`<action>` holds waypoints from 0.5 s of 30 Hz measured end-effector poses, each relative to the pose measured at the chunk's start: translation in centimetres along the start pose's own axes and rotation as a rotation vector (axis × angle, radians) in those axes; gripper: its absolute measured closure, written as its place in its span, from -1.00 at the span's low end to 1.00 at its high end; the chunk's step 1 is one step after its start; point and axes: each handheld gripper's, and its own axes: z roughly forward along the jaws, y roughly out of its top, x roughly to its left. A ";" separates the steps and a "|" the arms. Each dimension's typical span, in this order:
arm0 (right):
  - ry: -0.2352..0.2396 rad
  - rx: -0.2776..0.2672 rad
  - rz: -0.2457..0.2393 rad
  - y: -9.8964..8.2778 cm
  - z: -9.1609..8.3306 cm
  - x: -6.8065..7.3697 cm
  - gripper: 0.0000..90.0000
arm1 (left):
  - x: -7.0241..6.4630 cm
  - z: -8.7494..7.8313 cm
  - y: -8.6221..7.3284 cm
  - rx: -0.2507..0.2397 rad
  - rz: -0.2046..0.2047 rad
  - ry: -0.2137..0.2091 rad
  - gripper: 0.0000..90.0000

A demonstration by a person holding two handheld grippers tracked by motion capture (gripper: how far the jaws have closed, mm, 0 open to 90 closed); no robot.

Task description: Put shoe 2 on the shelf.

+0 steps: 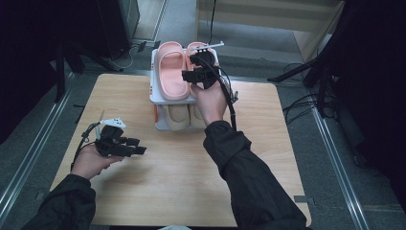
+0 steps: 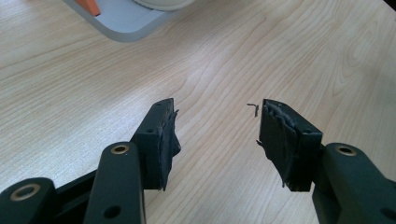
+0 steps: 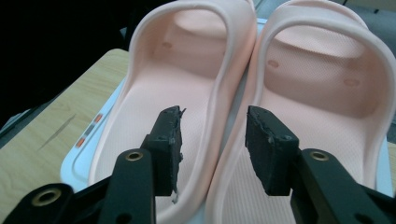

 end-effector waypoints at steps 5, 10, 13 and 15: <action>0.062 -0.007 -0.047 -1.4 -1.6 -0.2 0.28 | 0.2 0.1 0.1 0.005 -0.001 0.004 -0.01; 0.147 0.004 -0.092 -2.8 -3.3 -0.2 0.35 | 0.3 0.2 0.3 0.008 -0.003 0.008 -0.02; 0.169 0.006 -0.120 -3.8 -4.3 -0.3 0.36 | 0.3 0.3 0.3 0.013 -0.004 0.012 -0.02; 0.194 -0.004 -0.149 -4.6 -4.7 -0.5 0.36 | 0.3 0.3 0.3 0.015 -0.006 0.010 -0.02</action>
